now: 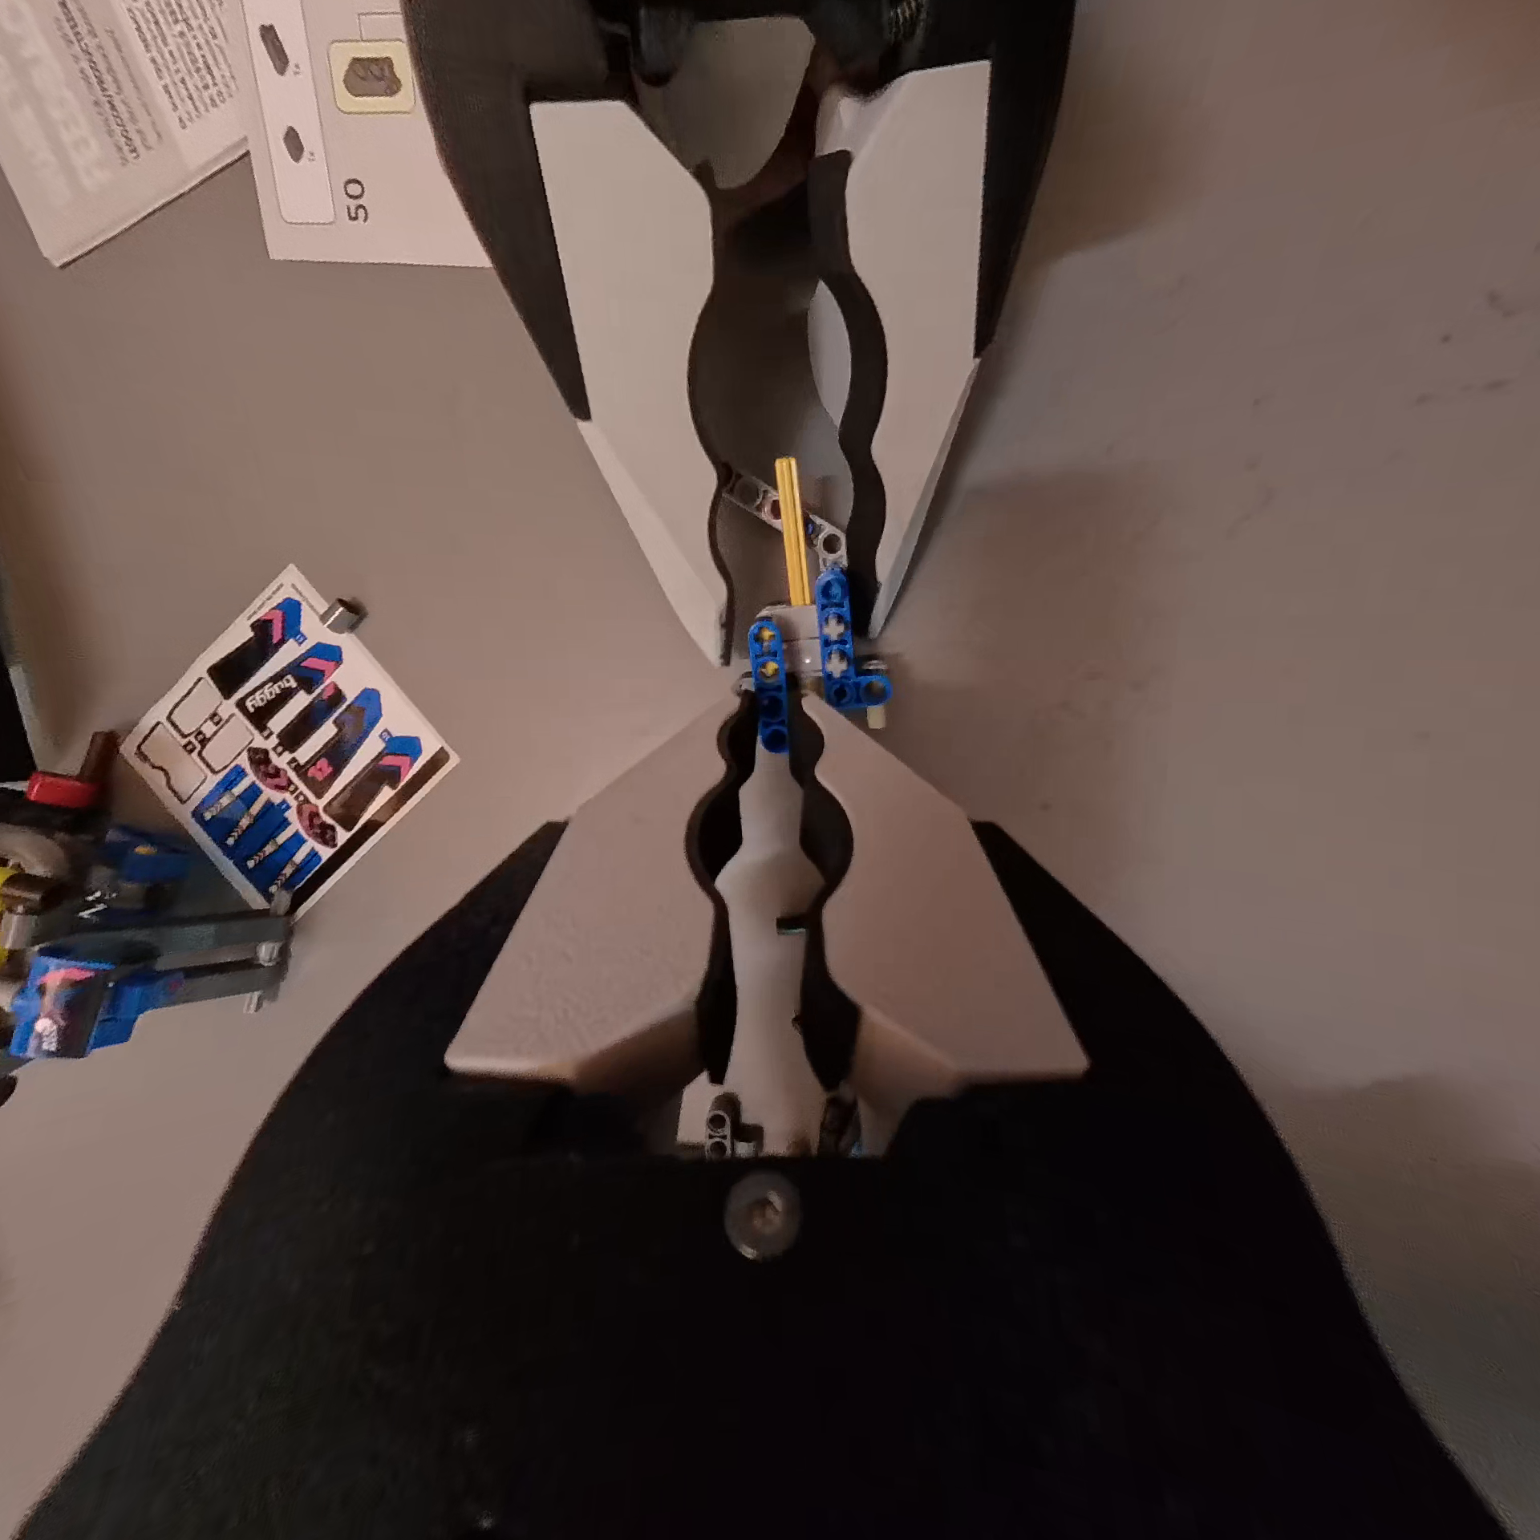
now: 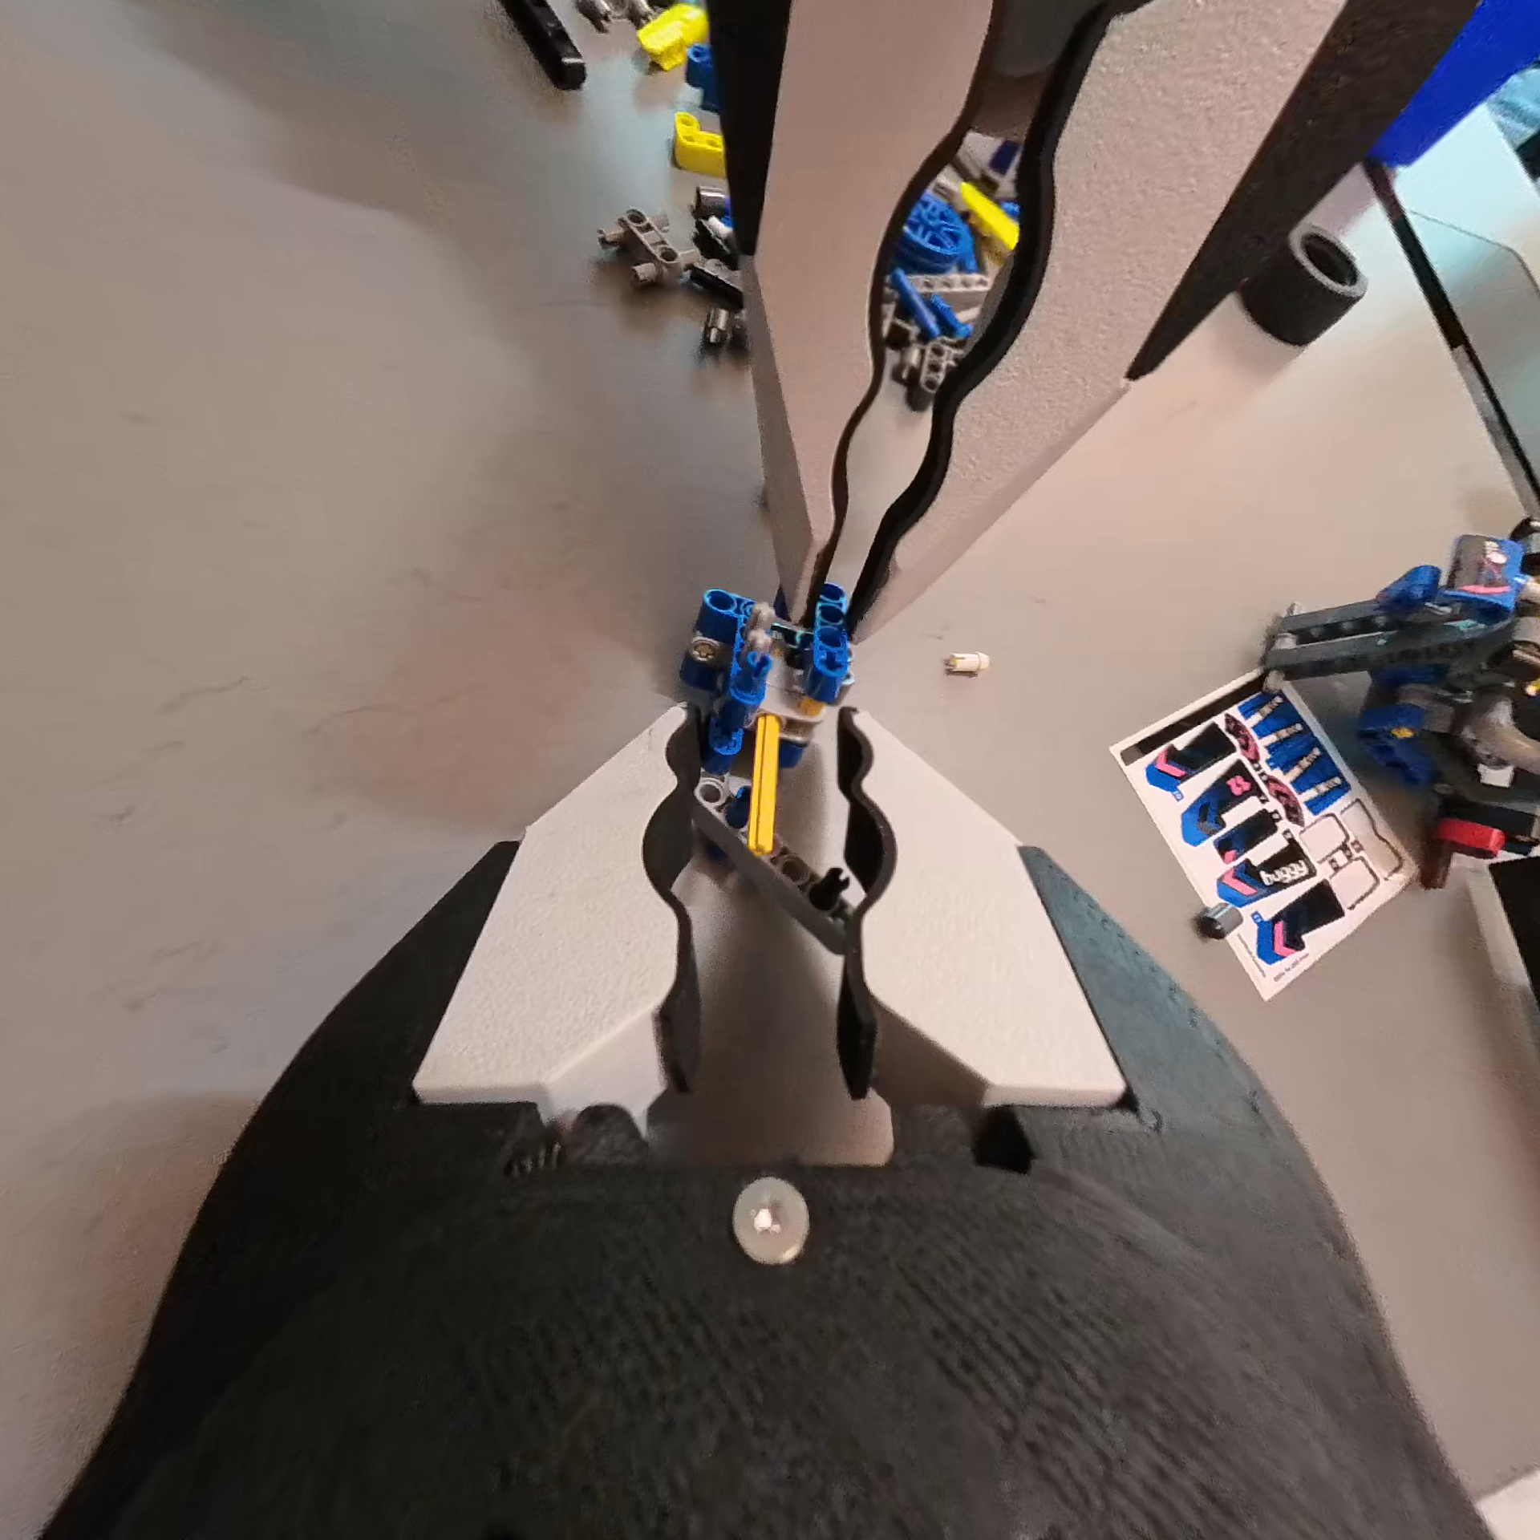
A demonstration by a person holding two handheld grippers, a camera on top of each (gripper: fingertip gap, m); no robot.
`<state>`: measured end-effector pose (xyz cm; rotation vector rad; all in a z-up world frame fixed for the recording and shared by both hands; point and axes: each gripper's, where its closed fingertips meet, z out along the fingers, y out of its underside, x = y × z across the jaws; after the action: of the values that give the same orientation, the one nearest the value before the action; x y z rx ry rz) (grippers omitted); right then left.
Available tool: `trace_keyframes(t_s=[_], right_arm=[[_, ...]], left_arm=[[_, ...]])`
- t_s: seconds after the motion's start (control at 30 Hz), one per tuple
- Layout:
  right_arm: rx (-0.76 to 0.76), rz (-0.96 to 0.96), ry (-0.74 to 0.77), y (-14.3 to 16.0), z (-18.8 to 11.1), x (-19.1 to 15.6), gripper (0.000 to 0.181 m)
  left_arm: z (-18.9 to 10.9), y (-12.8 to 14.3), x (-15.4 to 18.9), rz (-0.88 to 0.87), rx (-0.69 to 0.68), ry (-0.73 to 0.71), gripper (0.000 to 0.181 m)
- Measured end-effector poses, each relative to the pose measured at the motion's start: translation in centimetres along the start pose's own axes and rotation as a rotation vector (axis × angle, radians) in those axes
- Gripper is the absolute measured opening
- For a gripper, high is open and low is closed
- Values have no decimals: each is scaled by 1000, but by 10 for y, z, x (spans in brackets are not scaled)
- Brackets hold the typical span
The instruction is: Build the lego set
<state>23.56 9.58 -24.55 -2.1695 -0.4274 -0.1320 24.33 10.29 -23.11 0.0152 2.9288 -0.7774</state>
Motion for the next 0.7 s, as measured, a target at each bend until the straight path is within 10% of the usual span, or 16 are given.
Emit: trace_keyframes(t_s=[0.7], right_arm=[[-6, -7, -35, 1, 0, -5, 27]], left_arm=[[1, -5, 7, -51, 94, 61, 0]])
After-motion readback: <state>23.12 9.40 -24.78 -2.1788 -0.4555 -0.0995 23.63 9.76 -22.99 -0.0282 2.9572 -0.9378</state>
